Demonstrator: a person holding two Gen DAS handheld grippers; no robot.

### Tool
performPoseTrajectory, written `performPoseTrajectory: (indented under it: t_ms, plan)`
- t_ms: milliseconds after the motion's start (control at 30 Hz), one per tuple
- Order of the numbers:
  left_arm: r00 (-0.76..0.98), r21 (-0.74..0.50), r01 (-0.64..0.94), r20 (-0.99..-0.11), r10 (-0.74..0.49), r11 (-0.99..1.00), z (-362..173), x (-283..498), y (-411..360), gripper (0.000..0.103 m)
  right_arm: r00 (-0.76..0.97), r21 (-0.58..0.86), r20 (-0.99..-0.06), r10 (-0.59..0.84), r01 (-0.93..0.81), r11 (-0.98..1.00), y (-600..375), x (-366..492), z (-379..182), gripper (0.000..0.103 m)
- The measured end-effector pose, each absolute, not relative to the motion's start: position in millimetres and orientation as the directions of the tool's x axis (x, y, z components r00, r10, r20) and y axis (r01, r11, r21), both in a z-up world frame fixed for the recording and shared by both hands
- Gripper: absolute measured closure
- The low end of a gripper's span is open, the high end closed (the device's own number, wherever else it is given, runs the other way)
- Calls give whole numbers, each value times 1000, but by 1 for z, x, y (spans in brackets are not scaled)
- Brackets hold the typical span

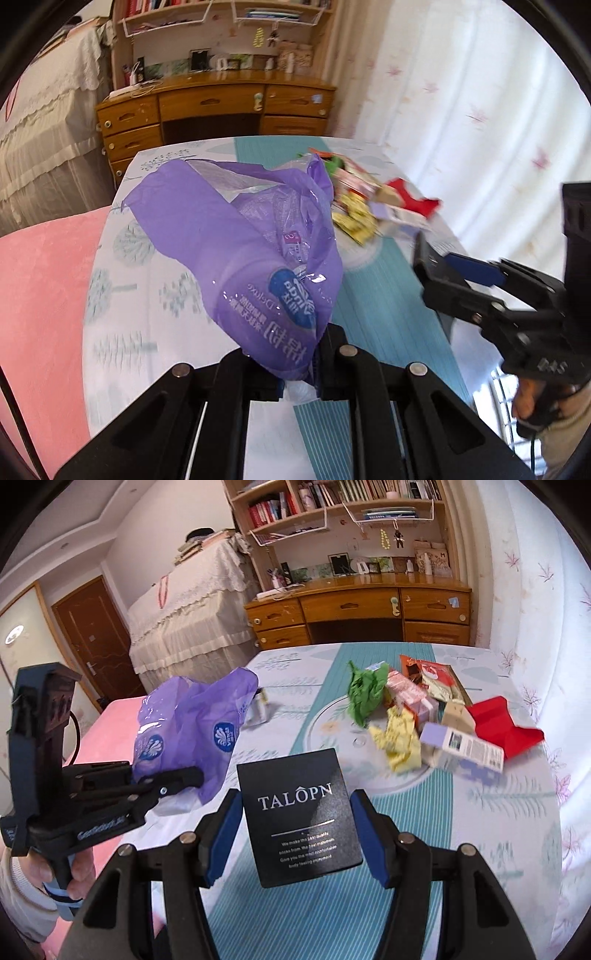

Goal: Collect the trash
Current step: 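Carry the purple bag with the left gripper while the right gripper carries the card box over the bin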

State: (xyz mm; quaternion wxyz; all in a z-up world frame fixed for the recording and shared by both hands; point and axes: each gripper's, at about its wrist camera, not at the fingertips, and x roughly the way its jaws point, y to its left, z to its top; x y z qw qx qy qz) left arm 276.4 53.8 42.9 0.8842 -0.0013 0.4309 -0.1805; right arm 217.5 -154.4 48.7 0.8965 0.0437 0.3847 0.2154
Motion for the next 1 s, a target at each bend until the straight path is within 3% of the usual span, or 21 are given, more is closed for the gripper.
performPoseTrajectory:
  t_ms: [333, 667, 1000]
  plan:
    - [529, -185, 398, -754, -390, 899, 41, 139, 59, 95, 560, 296, -671, 487, -399, 868, -161, 96, 34, 43]
    - [390, -173, 525, -821, -416, 833, -35, 30, 40, 94, 432, 381, -737, 519, -369, 848, -166, 15, -36, 43]
    - [226, -179, 529, -912, -341, 830, -133, 23, 16, 94, 298, 426, -836, 462, -180, 887, -192, 16, -138, 43]
